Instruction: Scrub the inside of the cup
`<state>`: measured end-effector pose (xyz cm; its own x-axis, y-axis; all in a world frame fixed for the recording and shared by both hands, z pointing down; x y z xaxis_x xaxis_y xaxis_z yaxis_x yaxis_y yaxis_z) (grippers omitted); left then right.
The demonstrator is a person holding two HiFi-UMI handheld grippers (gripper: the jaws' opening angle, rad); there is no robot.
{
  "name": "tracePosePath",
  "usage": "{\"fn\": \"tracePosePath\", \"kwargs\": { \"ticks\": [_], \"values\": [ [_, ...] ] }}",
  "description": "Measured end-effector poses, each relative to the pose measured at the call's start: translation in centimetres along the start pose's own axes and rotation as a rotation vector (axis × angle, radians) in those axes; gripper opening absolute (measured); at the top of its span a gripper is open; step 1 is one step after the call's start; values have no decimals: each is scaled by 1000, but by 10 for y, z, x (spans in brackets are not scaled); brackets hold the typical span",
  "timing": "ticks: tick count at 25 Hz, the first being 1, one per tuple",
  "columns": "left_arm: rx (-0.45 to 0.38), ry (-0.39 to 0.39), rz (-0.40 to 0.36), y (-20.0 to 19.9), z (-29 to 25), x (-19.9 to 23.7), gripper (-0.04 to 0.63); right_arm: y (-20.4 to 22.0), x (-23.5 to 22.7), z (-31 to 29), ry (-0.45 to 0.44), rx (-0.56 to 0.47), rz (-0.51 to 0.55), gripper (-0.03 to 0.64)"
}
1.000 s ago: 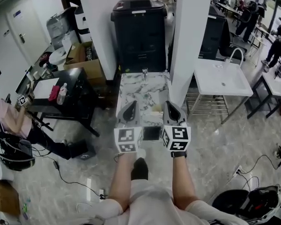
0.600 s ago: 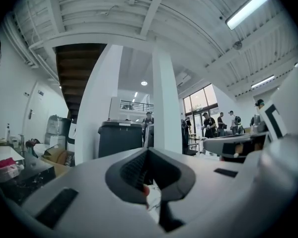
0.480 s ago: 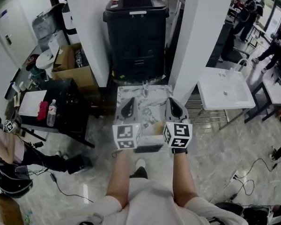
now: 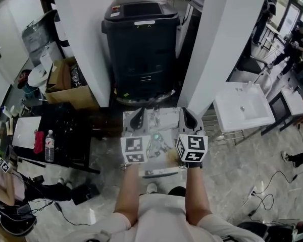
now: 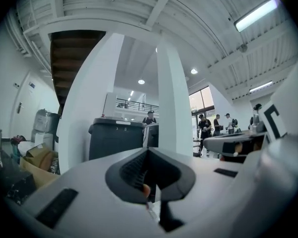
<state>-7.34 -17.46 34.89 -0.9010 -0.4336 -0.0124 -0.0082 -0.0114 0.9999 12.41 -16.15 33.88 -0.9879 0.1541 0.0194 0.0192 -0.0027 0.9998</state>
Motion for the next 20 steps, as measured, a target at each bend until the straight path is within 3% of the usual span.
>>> {"fn": "tracePosePath", "kwargs": {
  "ticks": [6,15,20],
  "values": [
    [109,96,-5,40,-45,-5,6,38,-20,-24,-69,80,7,8],
    [420,223,-26,128,-69,13,8,119,-34,-53,-276,335,123,8],
    [580,320,-80,176,-69,25,8,166,-35,-53,-412,487,220,8]
  ]
}}
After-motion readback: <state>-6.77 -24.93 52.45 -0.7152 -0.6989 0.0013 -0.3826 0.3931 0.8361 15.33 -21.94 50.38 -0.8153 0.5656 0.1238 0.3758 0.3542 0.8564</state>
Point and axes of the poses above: the fingertips, and each gripper's own axes: z backward along the fingers, x to its left, y out of its underside, the point moved 8 cm from there along z, backward along the fingers, and after that the axes turned 4 degrees about y, right-handed, at the moved point
